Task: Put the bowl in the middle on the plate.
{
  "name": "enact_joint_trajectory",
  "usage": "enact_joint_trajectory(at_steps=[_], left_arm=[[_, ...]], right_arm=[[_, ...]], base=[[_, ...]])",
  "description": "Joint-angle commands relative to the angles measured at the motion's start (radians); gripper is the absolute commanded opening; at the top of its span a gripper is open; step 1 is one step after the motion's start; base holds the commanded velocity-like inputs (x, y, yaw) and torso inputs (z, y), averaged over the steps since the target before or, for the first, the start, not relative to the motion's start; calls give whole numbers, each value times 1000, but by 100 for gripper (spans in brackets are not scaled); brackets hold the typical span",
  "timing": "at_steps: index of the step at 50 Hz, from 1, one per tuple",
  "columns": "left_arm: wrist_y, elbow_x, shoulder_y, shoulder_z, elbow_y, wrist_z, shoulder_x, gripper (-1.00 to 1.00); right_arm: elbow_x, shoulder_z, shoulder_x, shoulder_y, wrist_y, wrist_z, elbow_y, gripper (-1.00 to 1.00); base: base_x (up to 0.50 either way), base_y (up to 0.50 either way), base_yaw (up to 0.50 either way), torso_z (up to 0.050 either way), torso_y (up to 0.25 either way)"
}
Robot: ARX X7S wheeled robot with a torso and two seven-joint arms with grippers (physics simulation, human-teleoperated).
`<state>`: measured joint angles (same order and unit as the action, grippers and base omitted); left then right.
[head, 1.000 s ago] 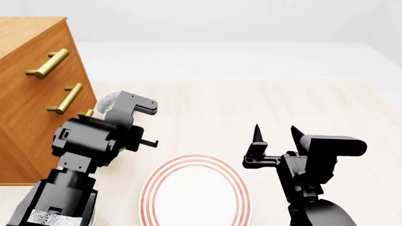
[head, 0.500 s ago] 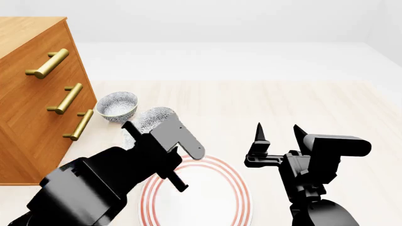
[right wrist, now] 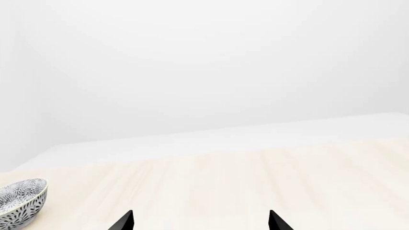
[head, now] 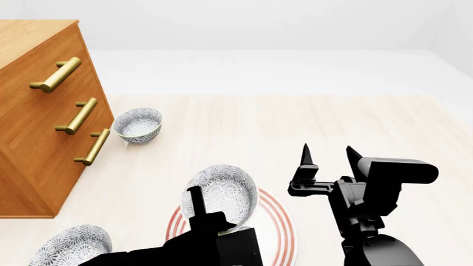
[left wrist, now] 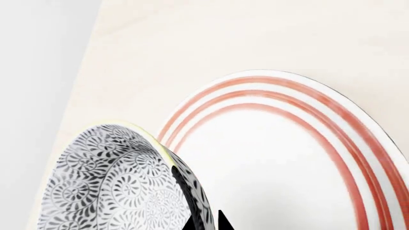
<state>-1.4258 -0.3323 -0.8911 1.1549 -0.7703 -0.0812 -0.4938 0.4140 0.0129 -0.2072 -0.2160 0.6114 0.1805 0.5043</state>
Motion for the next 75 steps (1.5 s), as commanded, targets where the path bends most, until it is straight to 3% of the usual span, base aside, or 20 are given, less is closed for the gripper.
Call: enact_joint_trajectory(at_steps=[1, 31, 57, 58, 75], left_arm=[[65, 65, -35, 150, -9, 29, -18, -100], [177, 130, -41, 316, 168, 48, 22, -100], [177, 116, -31, 320, 209, 35, 33, -100], [172, 114, -33, 317, 208, 34, 34, 100], [49, 55, -82, 220, 59, -1, 15, 100]], right_arm=[[8, 1, -7, 3, 4, 11, 13, 100], [22, 6, -15, 17, -21, 21, 11, 100], [34, 9, -25, 23, -34, 31, 9, 100], [35, 10, -26, 24, -32, 32, 13, 100], [42, 15, -32, 23, -37, 39, 11, 100]], base=[[0, 0, 0, 0, 0], [0, 0, 0, 0, 0], [0, 0, 0, 0, 0], [0, 0, 0, 0, 0], [0, 0, 0, 0, 0]])
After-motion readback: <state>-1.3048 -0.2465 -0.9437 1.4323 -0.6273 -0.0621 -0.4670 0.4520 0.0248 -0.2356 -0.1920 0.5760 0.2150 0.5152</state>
